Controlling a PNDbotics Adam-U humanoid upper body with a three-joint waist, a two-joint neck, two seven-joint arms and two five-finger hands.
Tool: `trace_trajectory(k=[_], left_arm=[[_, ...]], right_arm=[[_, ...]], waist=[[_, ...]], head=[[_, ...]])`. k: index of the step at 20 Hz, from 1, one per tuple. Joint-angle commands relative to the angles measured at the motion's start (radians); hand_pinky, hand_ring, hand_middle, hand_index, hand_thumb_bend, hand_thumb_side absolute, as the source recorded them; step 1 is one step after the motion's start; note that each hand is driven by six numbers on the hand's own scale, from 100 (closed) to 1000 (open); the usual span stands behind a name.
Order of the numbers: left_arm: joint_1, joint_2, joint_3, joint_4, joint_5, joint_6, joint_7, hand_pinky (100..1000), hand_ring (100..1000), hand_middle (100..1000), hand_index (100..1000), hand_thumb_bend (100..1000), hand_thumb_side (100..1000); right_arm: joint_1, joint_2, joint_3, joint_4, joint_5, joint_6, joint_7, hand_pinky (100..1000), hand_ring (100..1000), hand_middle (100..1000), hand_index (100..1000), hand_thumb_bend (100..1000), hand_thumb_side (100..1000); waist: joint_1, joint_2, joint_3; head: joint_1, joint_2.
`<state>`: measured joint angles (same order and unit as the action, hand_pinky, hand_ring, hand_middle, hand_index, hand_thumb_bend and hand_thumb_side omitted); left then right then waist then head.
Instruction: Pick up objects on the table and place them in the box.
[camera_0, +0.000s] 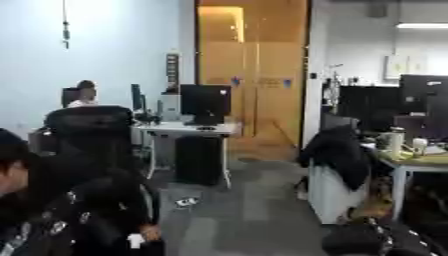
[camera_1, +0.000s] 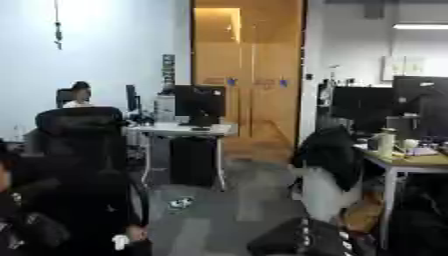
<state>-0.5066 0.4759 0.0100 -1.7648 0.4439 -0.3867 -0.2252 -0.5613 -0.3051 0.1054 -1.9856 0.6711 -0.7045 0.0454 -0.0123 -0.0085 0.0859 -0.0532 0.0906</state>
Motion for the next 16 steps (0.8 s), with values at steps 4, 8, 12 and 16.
trace_trajectory(k=[4,8,12,16], left_arm=[[-0.018,0.024,0.01,-0.014,0.021,0.002,0.013,599,548,666,520,109,801],[-0.018,0.026,0.016,-0.015,0.019,0.0,0.009,609,567,691,625,122,817],[-0.016,0.028,0.023,-0.011,0.017,0.002,0.022,611,580,707,662,127,830],[-0.013,0.034,0.03,-0.009,0.017,0.011,0.045,608,582,712,672,128,835]], right_arm=[[-0.017,-0.015,-0.019,-0.014,-0.019,0.025,-0.014,604,653,707,646,200,1000],[-0.009,-0.012,-0.022,-0.014,-0.032,0.087,-0.028,574,619,688,678,236,1000],[0.002,-0.009,-0.028,-0.014,-0.042,0.179,-0.003,547,594,676,714,262,1000],[0.031,-0.043,-0.029,-0.011,-0.068,0.251,0.037,529,576,678,731,258,1000]], waist=[[0.002,-0.012,-0.001],[0.0,-0.012,0.0],[-0.002,-0.014,0.006],[-0.008,-0.012,0.012]], head=[[-0.076,0.012],[-0.095,0.082],[-0.047,0.208],[0.016,0.342]])
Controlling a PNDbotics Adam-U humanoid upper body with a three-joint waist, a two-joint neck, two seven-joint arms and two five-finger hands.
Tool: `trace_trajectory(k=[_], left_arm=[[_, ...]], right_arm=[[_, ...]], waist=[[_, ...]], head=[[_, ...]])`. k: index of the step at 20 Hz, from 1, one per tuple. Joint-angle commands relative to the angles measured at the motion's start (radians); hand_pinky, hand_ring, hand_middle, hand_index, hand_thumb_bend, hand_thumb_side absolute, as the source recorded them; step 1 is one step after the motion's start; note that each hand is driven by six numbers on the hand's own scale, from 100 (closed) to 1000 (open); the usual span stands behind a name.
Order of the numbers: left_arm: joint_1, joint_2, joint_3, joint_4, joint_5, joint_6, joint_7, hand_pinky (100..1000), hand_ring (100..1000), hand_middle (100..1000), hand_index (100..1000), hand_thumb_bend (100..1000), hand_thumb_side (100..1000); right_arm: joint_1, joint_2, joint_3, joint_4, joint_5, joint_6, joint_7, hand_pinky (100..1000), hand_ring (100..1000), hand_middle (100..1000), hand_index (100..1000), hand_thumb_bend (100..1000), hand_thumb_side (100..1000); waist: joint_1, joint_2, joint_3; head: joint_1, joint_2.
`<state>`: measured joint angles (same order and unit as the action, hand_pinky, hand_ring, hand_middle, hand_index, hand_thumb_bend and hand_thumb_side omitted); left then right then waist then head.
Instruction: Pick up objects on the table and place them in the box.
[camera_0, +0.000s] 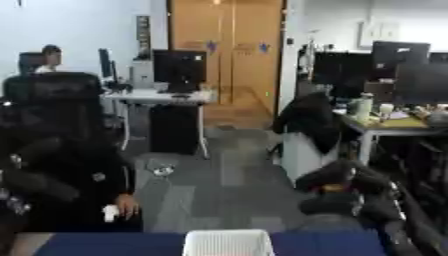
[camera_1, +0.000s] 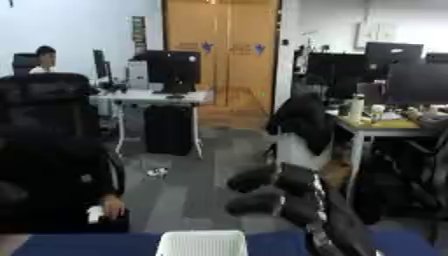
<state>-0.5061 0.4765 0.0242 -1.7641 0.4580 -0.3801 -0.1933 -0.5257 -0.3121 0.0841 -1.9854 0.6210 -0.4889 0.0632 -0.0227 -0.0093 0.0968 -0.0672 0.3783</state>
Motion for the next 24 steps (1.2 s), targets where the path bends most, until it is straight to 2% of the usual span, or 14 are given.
trace_trajectory(k=[1,5,11,18,24], left_arm=[[-0.011,0.036,0.017,-0.008,0.001,0.008,0.017,607,581,712,672,128,835],[-0.005,0.042,0.02,-0.004,-0.003,0.012,0.022,606,582,714,674,127,837],[0.001,0.048,0.024,-0.001,-0.011,0.013,0.018,605,580,713,673,126,841],[0.0,0.048,0.023,0.0,-0.012,0.016,0.015,605,580,714,673,126,842],[0.0,0.049,0.022,0.0,-0.013,0.016,0.012,605,579,714,673,126,843]], right_arm=[[0.002,-0.052,-0.005,0.003,-0.023,0.047,0.034,527,574,690,736,259,1000],[0.003,-0.098,0.001,0.078,-0.032,0.062,0.075,529,572,722,763,292,1000],[-0.007,-0.139,0.003,0.167,-0.01,0.064,0.085,543,579,735,787,360,1000],[-0.021,-0.191,0.025,0.252,0.056,0.06,0.124,586,604,719,786,453,1000],[-0.026,-0.199,0.045,0.299,0.085,0.048,0.154,594,605,710,788,471,1000]], waist=[[0.001,-0.011,0.001],[0.001,-0.01,-0.003],[-0.003,-0.008,-0.004],[-0.005,-0.009,0.0],[-0.005,-0.009,0.001]], head=[[0.038,0.074],[0.058,0.115],[0.079,0.189],[0.087,0.204],[0.083,0.202]])
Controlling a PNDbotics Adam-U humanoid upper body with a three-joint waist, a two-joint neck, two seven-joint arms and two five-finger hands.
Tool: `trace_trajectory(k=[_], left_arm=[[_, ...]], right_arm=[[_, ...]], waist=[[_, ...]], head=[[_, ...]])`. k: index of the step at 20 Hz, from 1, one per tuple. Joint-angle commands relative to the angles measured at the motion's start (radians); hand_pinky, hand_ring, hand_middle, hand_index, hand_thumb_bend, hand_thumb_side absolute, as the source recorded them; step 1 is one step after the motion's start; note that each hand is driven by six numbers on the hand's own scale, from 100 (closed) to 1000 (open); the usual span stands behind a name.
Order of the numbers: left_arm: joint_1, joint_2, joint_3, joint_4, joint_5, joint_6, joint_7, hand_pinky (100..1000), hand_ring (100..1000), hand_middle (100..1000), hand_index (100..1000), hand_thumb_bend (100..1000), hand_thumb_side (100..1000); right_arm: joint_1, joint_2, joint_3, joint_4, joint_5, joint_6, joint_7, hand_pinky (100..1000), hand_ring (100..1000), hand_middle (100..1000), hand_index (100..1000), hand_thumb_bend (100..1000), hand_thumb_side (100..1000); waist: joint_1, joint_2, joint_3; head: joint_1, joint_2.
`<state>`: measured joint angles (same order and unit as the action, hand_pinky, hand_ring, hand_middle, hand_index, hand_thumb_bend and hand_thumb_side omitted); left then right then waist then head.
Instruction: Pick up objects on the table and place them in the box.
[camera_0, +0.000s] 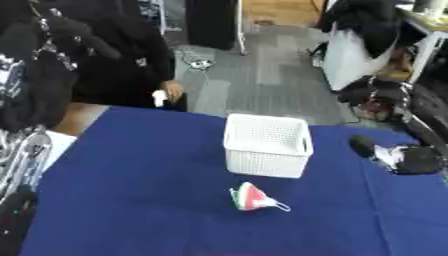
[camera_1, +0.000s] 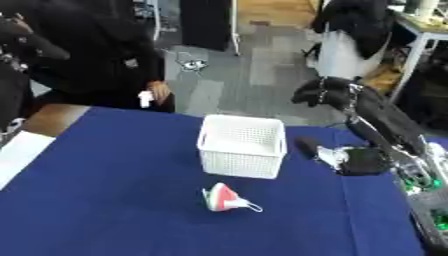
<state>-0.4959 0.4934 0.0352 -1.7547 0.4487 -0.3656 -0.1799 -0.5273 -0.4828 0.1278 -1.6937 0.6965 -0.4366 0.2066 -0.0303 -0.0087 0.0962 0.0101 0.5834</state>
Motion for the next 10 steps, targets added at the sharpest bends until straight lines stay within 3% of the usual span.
trace_trajectory(k=[1,8,10], left_arm=[[-0.01,0.032,0.011,-0.009,-0.004,0.001,-0.002,605,579,714,673,126,843],[-0.012,0.032,0.009,-0.008,-0.005,0.001,-0.009,605,578,714,673,126,844],[-0.014,0.032,0.008,-0.008,-0.004,0.001,-0.01,606,578,714,673,125,843]], right_arm=[[-0.022,-0.028,0.008,0.019,0.011,-0.006,0.017,592,603,708,794,464,1000],[-0.033,-0.029,0.08,0.089,0.01,-0.041,0.047,598,609,703,795,451,1000],[-0.038,-0.025,0.099,0.108,-0.004,-0.048,0.039,562,575,679,793,450,1000]], waist=[[0.002,-0.009,0.002],[0.001,-0.008,0.004],[0.0,-0.007,0.006]], head=[[0.002,-0.005],[-0.018,-0.014],[-0.028,-0.02]])
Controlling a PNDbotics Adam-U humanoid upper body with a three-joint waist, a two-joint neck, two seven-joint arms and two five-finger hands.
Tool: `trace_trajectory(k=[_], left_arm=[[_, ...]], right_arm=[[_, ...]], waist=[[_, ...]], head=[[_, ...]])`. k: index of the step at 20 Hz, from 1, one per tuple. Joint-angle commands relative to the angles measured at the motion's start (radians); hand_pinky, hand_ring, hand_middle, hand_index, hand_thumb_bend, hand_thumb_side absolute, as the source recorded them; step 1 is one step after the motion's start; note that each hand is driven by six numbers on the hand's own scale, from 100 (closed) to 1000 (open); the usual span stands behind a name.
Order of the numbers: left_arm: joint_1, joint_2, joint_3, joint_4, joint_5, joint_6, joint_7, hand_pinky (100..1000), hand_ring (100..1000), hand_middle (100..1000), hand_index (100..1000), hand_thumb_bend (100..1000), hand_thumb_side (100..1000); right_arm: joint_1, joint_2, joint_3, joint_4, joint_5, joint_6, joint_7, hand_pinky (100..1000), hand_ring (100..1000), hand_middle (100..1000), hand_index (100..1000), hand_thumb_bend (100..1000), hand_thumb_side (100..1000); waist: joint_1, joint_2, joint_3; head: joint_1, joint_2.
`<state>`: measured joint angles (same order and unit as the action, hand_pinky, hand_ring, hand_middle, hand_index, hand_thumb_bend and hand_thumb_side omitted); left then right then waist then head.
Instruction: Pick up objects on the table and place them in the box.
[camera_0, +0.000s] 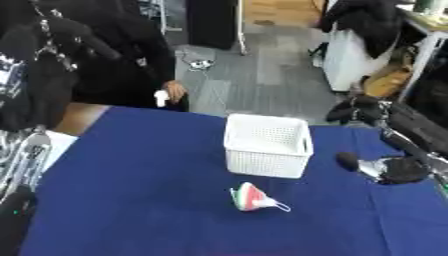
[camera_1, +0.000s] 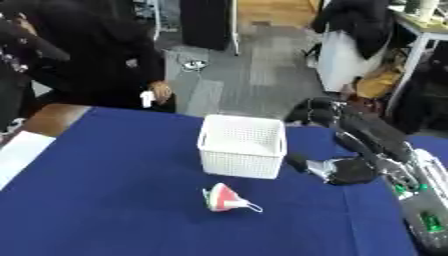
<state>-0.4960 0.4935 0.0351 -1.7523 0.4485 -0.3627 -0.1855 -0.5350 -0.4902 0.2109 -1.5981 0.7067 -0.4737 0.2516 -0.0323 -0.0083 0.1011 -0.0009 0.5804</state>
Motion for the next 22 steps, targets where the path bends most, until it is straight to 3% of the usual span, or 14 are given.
trace_trajectory(k=[1,5,10,15,22], left_arm=[[-0.015,0.031,0.007,-0.011,-0.004,-0.001,-0.005,606,578,714,673,126,844],[-0.018,0.029,0.005,-0.012,-0.003,0.0,-0.008,607,579,715,673,126,843],[-0.021,0.028,0.004,-0.013,0.0,0.001,-0.012,608,579,715,673,126,843],[-0.023,0.027,0.002,-0.011,0.001,0.001,-0.018,608,578,716,674,125,842],[-0.024,0.026,0.0,-0.009,0.002,0.0,-0.023,608,578,716,674,124,843]], right_arm=[[-0.034,-0.015,0.029,0.024,-0.023,-0.014,-0.009,563,575,679,793,449,1000],[-0.044,-0.01,0.067,0.063,-0.031,-0.02,0.008,557,572,678,800,457,1000],[-0.043,-0.003,0.104,0.101,-0.037,-0.007,0.058,534,560,614,791,520,1000],[-0.046,0.007,0.123,0.128,-0.05,0.006,0.11,533,557,602,767,528,1000],[-0.045,0.028,0.129,0.162,-0.021,0.039,0.104,532,560,599,762,506,1000]], waist=[[0.002,-0.008,0.003],[0.0,-0.007,0.006],[-0.001,-0.007,0.009],[0.0,-0.007,0.01],[0.0,-0.007,0.011]], head=[[-0.023,-0.021],[-0.037,-0.033],[-0.047,-0.056],[-0.029,-0.045],[-0.02,-0.034]])
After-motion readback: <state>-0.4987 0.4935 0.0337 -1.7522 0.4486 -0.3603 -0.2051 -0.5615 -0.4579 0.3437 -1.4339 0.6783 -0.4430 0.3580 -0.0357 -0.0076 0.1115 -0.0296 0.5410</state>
